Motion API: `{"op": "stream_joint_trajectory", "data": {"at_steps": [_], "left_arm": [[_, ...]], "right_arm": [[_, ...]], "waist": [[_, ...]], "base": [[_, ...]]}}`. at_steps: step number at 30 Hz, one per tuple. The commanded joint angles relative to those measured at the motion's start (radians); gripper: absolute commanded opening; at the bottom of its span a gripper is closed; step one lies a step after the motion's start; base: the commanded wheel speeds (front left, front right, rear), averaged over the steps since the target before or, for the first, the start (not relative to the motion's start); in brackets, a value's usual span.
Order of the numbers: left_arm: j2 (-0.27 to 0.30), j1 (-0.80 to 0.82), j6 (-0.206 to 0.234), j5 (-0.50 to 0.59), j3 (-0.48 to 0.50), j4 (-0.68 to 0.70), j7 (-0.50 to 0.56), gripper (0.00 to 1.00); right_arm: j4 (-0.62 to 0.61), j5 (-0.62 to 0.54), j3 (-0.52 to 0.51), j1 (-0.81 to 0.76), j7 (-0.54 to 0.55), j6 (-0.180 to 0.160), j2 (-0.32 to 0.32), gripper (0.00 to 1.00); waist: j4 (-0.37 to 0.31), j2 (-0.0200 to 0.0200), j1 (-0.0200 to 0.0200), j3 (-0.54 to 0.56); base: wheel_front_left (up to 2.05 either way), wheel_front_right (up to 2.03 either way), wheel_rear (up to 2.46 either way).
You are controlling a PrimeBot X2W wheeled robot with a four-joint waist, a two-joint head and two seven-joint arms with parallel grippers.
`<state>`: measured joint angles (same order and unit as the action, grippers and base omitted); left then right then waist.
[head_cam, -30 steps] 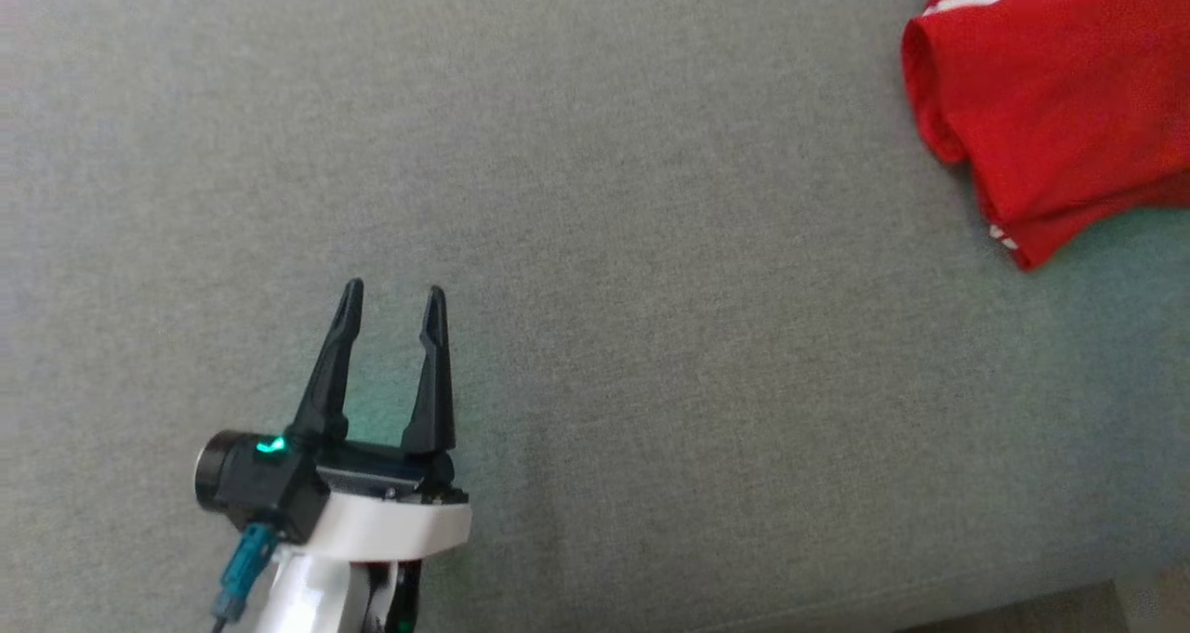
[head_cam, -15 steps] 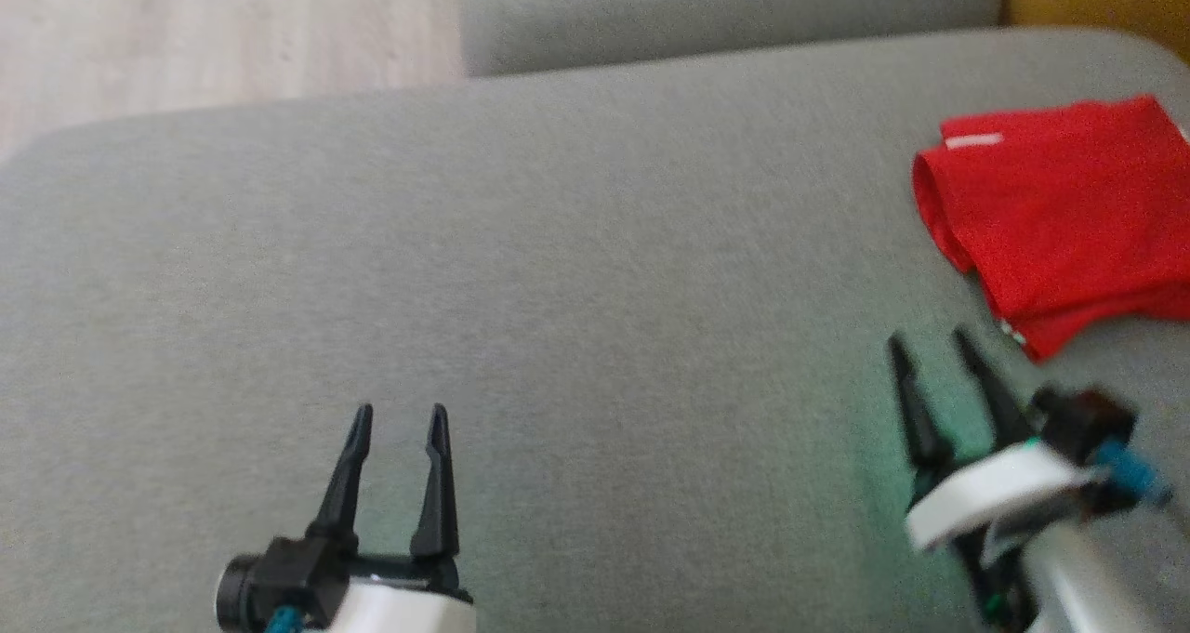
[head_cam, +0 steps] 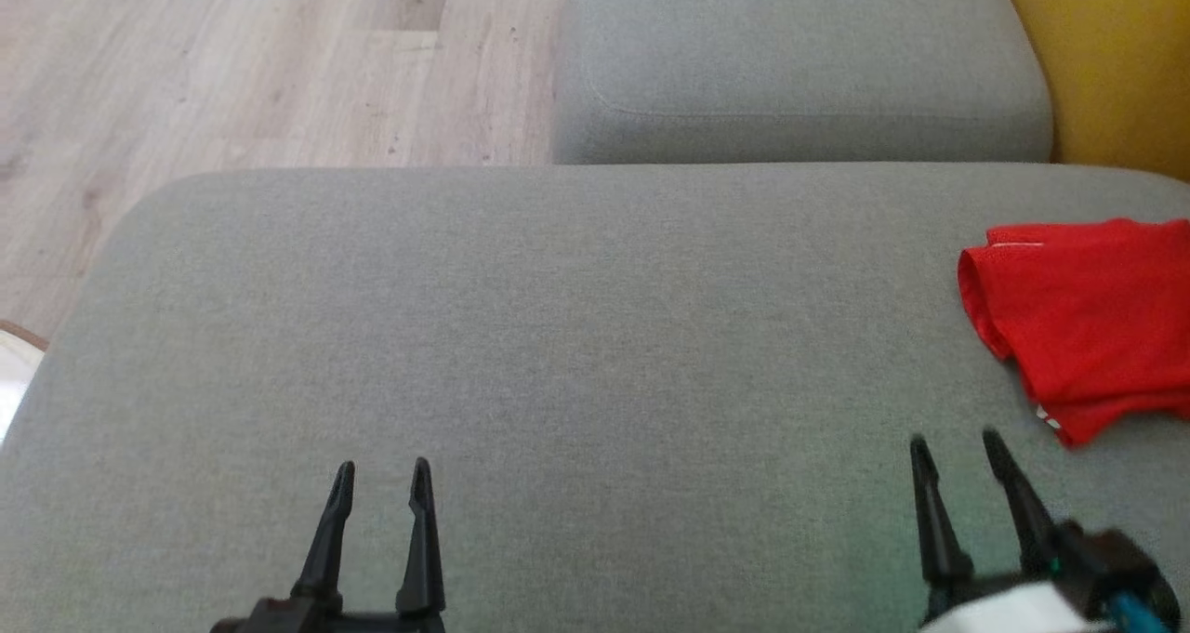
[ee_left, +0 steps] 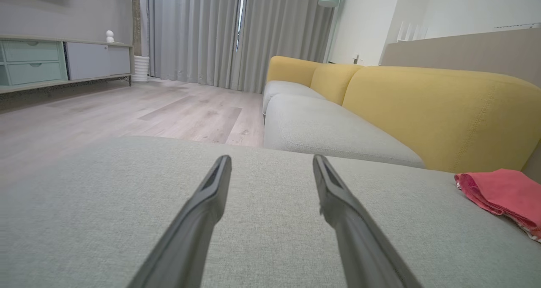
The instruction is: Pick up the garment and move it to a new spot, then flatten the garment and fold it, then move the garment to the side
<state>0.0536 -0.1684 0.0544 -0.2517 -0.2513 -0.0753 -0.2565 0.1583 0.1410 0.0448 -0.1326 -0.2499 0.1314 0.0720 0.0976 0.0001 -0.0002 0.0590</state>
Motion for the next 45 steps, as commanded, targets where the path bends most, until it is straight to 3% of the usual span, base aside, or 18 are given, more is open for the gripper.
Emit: {"op": "stream_joint_trajectory", "data": {"at_steps": [1, 21, 22, 25, 45], "left_arm": [[-0.003, 0.025, 0.007, 0.014, 0.042, 0.045, -0.005, 1.0], [-0.003, 0.01, -0.012, 0.043, 0.04, 0.05, -0.005, 1.0], [0.0, -0.022, -0.011, 0.041, 0.007, 0.014, 0.0, 0.0], [0.0, -0.03, -0.011, 0.038, 0.0, -0.032, 0.001, 0.0], [0.013, 0.016, -0.036, -0.19, 0.037, -0.052, 0.043, 0.0]], "right_arm": [[-0.039, -0.015, 0.009, -0.005, -0.012, -0.001, 0.0, 1.0], [-0.064, -0.044, -0.02, -0.069, -0.012, -0.001, -0.021, 1.0], [-0.027, -0.038, -0.039, -0.087, -0.001, 0.0, -0.027, 0.0], [0.02, -0.035, -0.036, -0.089, 0.001, 0.0, -0.027, 0.0], [0.029, 0.207, -0.039, -0.04, 0.044, 0.0, -0.015, 0.0]], "waist": [[0.008, -0.0001, 0.0002, 0.01], [-0.019, -0.0001, 0.0002, 0.027], [-0.019, -0.0001, 0.0003, 0.027], [-0.02, -0.0001, 0.0003, 0.027], [-0.032, -0.0001, 0.0003, 0.013]], "base": [[0.0, 0.0, 0.0], [0.0, 0.0, 0.0], [0.0, 0.0, 0.0], [0.0, 0.0, 0.0], [0.0, 0.0, 0.0]]}}
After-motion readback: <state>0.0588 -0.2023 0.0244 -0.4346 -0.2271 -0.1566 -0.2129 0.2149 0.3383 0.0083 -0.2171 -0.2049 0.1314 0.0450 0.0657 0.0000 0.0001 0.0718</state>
